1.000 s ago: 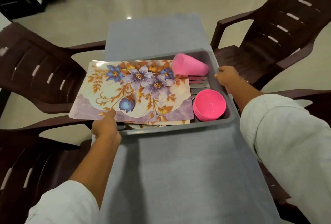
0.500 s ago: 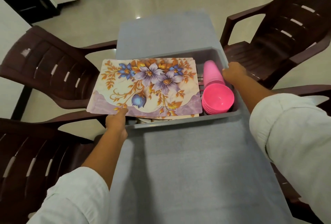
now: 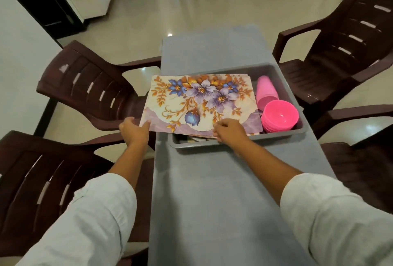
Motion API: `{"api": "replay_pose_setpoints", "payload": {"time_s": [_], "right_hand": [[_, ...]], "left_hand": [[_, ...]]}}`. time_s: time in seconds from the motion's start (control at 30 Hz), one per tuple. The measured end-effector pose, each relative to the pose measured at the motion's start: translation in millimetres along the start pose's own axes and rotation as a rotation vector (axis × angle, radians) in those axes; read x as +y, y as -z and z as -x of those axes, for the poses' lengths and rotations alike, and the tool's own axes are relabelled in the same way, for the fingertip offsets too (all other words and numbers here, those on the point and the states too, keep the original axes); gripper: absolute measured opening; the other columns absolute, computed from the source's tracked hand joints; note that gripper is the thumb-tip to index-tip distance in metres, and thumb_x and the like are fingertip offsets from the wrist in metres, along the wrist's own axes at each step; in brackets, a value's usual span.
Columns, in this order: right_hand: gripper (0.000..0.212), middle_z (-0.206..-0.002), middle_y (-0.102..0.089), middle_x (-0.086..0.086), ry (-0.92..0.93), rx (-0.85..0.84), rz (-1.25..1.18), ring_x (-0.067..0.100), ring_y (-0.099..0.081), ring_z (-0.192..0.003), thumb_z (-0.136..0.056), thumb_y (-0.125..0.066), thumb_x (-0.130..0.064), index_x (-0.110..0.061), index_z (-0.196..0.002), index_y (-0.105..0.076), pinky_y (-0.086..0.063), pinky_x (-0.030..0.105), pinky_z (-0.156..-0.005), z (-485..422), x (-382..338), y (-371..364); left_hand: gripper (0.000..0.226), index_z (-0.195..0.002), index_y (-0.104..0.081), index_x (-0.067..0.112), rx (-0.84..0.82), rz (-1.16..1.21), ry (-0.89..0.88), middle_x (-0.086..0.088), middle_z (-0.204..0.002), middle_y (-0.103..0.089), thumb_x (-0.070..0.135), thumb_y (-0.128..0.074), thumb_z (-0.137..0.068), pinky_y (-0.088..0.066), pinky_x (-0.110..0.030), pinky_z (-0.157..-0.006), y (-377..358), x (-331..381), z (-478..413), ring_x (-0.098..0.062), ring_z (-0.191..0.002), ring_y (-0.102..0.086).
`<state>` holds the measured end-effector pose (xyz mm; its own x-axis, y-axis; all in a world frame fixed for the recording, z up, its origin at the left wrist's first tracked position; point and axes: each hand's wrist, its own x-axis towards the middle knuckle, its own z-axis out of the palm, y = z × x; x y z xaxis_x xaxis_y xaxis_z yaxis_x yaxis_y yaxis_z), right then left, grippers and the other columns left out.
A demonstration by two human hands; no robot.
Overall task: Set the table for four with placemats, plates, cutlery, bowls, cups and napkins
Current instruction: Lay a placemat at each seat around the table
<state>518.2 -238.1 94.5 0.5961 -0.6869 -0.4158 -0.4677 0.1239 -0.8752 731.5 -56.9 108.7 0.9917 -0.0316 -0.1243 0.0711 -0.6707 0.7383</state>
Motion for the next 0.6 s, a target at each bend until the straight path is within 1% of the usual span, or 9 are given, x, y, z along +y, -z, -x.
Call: {"api": "replay_pose_setpoints", "payload": {"time_s": [0.03,0.1,0.13,0.2,0.27,0.33,0.43,0.5,0.6], "right_hand": [[0.016,-0.102,-0.073,0.015,-0.054,-0.001,-0.080,0.033,-0.071,-0.098,-0.099,-0.059,-0.019,-0.022,-0.085,-0.067,-0.060,0.047,-0.089,2,0,-11],[0.010,-0.109,-0.071,0.016,-0.157,-0.016,-0.240,0.025,-0.070,-0.094,-0.101,-0.058,-0.019,-0.015,-0.095,-0.066,-0.061,0.035,-0.088,4,-3,-31],[0.010,-0.109,-0.070,0.015,-0.197,-0.025,-0.305,0.021,-0.069,-0.092,-0.102,-0.058,-0.019,-0.012,-0.101,-0.065,-0.061,0.030,-0.085,5,-4,-37],[0.012,-0.106,-0.069,0.012,-0.250,-0.023,-0.375,0.016,-0.067,-0.087,-0.102,-0.058,-0.019,-0.009,-0.103,-0.065,-0.060,0.025,-0.080,5,-7,-50],[0.016,-0.107,-0.069,0.011,-0.296,-0.012,-0.424,0.015,-0.067,-0.084,-0.101,-0.060,-0.020,-0.007,-0.109,-0.064,-0.060,0.024,-0.077,5,-9,-60],[0.027,-0.112,-0.070,0.011,-0.335,-0.009,-0.473,0.016,-0.070,-0.091,-0.101,-0.061,-0.021,-0.004,-0.123,-0.061,-0.061,0.025,-0.078,5,-11,-69],[0.036,-0.114,-0.070,0.012,-0.358,0.004,-0.547,0.017,-0.070,-0.098,-0.102,-0.060,-0.020,-0.004,-0.133,-0.055,-0.061,0.025,-0.078,8,-15,-83],[0.038,-0.115,-0.069,0.012,-0.370,0.015,-0.580,0.016,-0.070,-0.099,-0.102,-0.059,-0.020,-0.002,-0.136,-0.052,-0.060,0.024,-0.077,10,-17,-90],[0.041,-0.113,-0.069,0.013,-0.386,0.023,-0.599,0.017,-0.069,-0.099,-0.102,-0.059,-0.019,0.000,-0.137,-0.051,-0.060,0.028,-0.084,11,-20,-102]], "left_hand": [[0.052,-0.129,-0.058,0.010,-0.018,0.004,-0.020,-0.012,-0.132,-0.053,0.029,-0.079,-0.086,-0.054,-0.043,-0.092,1,0,-7,-0.030,-0.113,-0.058],[0.037,-0.113,-0.063,0.010,-0.067,0.015,-0.045,-0.009,-0.115,-0.063,0.026,-0.081,-0.085,-0.055,-0.039,-0.085,3,3,-19,-0.028,-0.105,-0.063],[0.031,-0.106,-0.065,0.011,-0.092,0.016,-0.039,-0.007,-0.108,-0.065,0.024,-0.082,-0.084,-0.055,-0.038,-0.083,3,5,-22,-0.027,-0.101,-0.064],[0.029,-0.103,-0.065,0.011,-0.132,0.029,0.004,-0.007,-0.104,-0.065,0.018,-0.084,-0.082,-0.055,-0.036,-0.079,3,8,-29,-0.025,-0.094,-0.063],[0.030,-0.103,-0.065,0.011,-0.160,0.069,0.070,-0.006,-0.103,-0.062,0.013,-0.085,-0.080,-0.054,-0.034,-0.073,2,8,-34,-0.025,-0.091,-0.061],[0.028,-0.101,-0.067,0.011,-0.173,0.113,0.115,-0.005,-0.101,-0.062,0.011,-0.085,-0.080,-0.054,-0.033,-0.071,3,7,-37,-0.025,-0.088,-0.061],[0.018,-0.094,-0.071,0.010,-0.184,0.146,0.132,-0.007,-0.096,-0.067,0.012,-0.084,-0.081,-0.059,-0.035,-0.072,6,3,-44,-0.024,-0.082,-0.064],[0.010,-0.089,-0.074,0.010,-0.190,0.145,0.108,-0.005,-0.089,-0.067,0.012,-0.082,-0.084,-0.060,-0.037,-0.076,9,1,-46,-0.023,-0.083,-0.065],[0.005,-0.086,-0.075,0.010,-0.196,0.114,0.066,-0.003,-0.087,-0.066,0.013,-0.077,-0.088,-0.061,-0.038,-0.080,14,-3,-45,-0.023,-0.086,-0.066]]}}
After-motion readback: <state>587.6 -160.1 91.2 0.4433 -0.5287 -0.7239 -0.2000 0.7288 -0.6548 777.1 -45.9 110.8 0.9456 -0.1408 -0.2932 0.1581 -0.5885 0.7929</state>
